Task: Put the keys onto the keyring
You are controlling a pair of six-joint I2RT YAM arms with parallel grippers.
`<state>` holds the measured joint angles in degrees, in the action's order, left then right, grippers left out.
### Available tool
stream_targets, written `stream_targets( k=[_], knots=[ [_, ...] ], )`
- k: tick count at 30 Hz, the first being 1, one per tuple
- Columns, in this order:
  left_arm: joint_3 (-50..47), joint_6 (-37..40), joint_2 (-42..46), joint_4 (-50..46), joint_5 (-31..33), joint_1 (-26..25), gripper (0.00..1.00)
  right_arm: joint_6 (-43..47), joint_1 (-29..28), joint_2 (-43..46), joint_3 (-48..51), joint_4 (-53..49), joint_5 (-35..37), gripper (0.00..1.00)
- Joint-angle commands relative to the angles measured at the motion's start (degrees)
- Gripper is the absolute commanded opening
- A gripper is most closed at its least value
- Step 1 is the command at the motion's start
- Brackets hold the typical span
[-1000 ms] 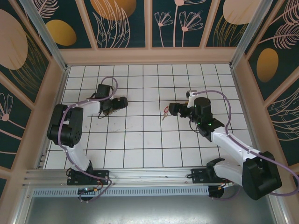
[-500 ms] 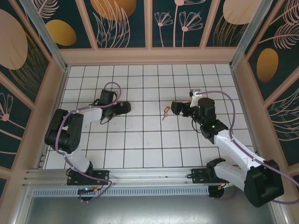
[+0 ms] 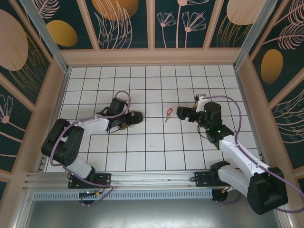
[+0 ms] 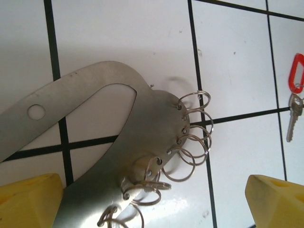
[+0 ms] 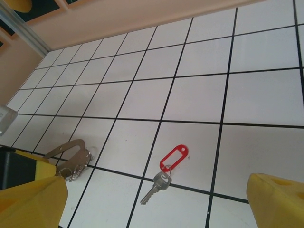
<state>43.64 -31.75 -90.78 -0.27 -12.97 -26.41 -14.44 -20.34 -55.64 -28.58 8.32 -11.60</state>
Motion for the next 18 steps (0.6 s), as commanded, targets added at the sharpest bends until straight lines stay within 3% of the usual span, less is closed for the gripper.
stream_targets(
  k=[1,5,11,18],
  knots=[
    [3.7,1.5,3.0,-6.9,1.4,0.1,0.98,-1.4,0.3,0.8,1.5,-0.4,-3.4,0.96],
    [6.5,4.8,3.2,-10.8,5.2,0.7,0.98,-2.3,-0.1,-0.5,2.3,0.4,-6.6,0.93],
    [6.9,6.7,1.3,-9.8,5.2,4.6,0.94,-2.3,-2.7,-2.8,1.9,0.7,-8.1,0.89],
    [11.1,11.0,-6.6,-9.7,6.0,6.1,0.90,-3.2,-6.5,-7.3,0.5,2.3,-7.8,0.87]
  ],
)
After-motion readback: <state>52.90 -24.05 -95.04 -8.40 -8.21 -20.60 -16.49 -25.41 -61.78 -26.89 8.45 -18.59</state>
